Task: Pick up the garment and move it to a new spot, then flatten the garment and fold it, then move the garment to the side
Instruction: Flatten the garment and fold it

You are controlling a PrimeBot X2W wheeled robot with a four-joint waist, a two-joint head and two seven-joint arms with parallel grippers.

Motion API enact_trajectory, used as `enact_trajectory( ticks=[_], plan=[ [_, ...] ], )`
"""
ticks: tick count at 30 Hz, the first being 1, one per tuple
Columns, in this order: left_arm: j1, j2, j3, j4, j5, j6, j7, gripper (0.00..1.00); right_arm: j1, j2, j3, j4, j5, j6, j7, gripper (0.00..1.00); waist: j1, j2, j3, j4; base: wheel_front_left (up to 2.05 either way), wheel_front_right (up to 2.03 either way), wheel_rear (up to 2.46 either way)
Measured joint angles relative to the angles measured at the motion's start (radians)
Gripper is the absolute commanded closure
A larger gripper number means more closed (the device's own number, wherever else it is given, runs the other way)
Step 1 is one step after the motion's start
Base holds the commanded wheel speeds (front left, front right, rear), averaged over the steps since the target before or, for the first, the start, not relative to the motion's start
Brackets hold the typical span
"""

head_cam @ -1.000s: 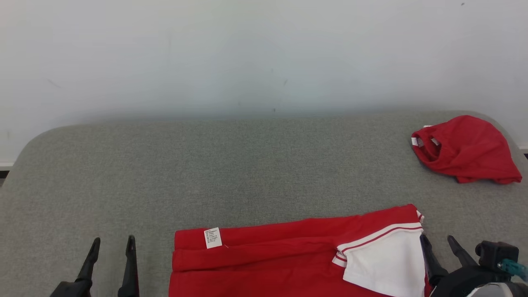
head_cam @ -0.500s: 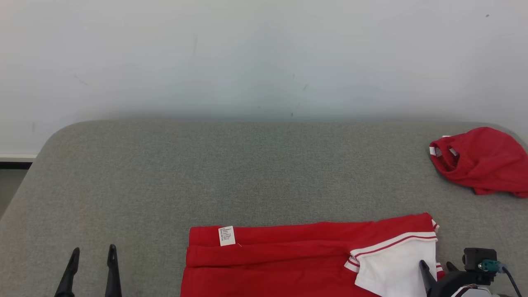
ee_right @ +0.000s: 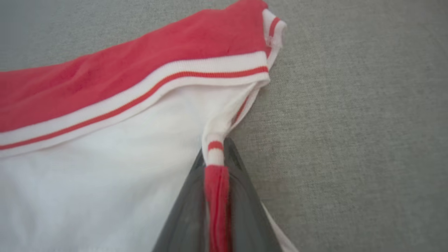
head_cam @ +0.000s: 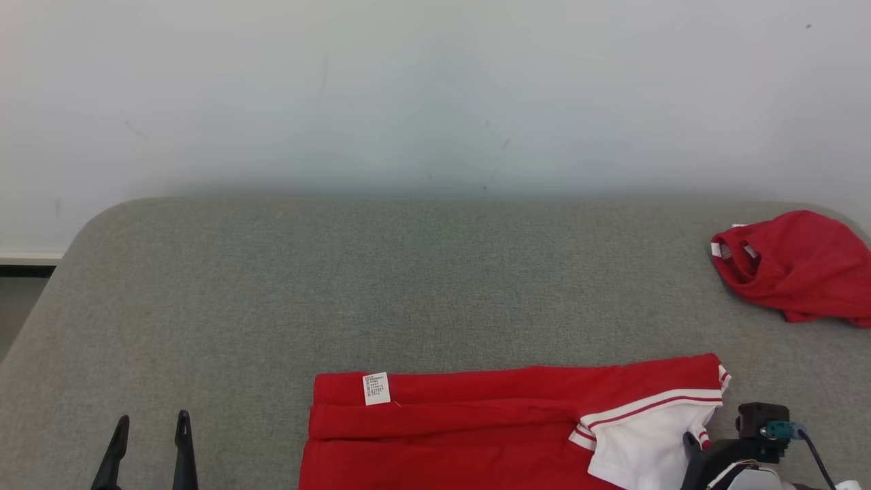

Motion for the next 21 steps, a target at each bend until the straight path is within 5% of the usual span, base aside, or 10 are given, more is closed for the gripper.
enact_trajectory(
  ticks=[14, 21],
  plan=[
    [0.024, -0.025, 0.018, 0.014, 0.017, -0.016, 0.0, 0.0, -0.023, -0.198, -0.017, 0.078, 0.048, 0.002, -0.161, 1.0, 0.0, 0.0001, -0.031, -0.032, 0.0, 0.0, 0.0],
    [0.041, -0.044, 0.038, 0.01, 0.019, -0.021, 0.0, 0.0, -0.024, -0.19, 0.08, -0.077, 0.061, 0.002, -0.184, 1.0, 0.0, 0.0001, -0.038, -0.067, 0.0, 0.0, 0.0]
  ],
)
